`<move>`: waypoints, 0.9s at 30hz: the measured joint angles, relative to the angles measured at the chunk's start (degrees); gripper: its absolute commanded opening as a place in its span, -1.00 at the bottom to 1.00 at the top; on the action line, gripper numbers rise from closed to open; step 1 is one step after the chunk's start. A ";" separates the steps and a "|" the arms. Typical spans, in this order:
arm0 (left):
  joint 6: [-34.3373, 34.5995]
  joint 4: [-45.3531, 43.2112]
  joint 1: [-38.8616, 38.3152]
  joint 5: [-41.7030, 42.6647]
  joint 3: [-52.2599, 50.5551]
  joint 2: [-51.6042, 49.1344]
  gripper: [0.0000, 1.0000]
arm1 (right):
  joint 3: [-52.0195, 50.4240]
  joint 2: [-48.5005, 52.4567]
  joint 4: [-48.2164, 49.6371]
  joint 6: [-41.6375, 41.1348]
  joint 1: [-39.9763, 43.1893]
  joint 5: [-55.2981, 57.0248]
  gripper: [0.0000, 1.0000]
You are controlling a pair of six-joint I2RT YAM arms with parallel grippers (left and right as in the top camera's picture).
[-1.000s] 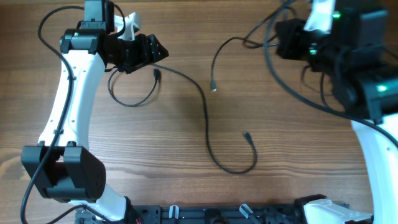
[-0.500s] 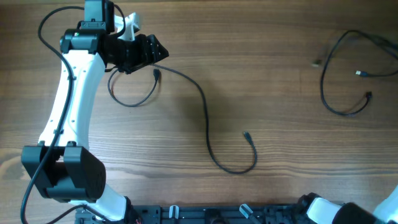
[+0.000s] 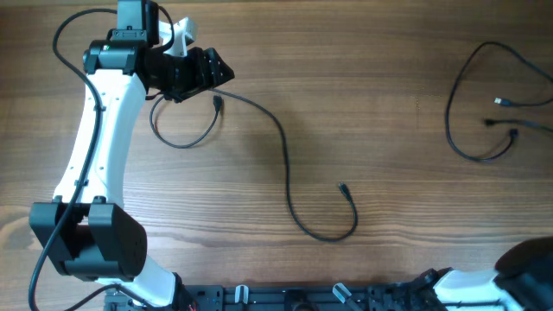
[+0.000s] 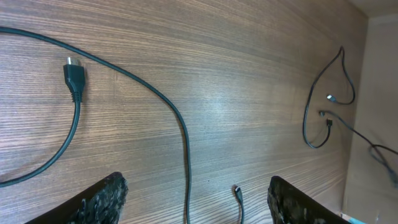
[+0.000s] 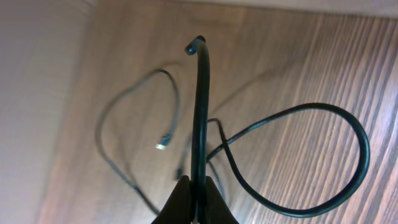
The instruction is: Untangle cables
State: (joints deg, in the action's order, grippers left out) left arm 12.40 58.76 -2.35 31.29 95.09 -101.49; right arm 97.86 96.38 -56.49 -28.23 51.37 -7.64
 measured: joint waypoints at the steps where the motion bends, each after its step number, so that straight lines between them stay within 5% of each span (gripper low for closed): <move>1: 0.00 0.02 0.00 0.02 0.00 0.02 0.50 | 0.00 1.49 -0.15 -0.13 0.00 0.24 -0.01; 2: 0.00 0.02 0.00 0.02 0.00 0.00 0.50 | 0.00 3.32 -0.33 -0.42 0.00 0.48 0.62; 4: 0.00 0.22 0.00 0.02 0.00 0.00 0.50 | 0.00 6.67 -0.55 -0.26 0.00 0.72 0.98; 12: 0.00 0.39 0.00 0.02 0.00 0.00 0.51 | -0.11 8.76 -1.25 1.66 0.00 -3.89 0.99; 19: 0.20 0.26 0.00 -0.24 0.00 0.00 0.41 | 0.61 3.87 -2.19 10.10 -0.76 -19.98 0.98; 27: 0.85 -1.27 0.17 -6.03 0.96 0.20 0.48 | 1.75 -5.14 -6.29 21.24 -17.29 -27.26 0.97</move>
State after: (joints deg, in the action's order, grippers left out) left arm 13.26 57.49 -2.17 25.26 96.05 -101.30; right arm 99.61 91.24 -62.78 -6.98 34.09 -34.89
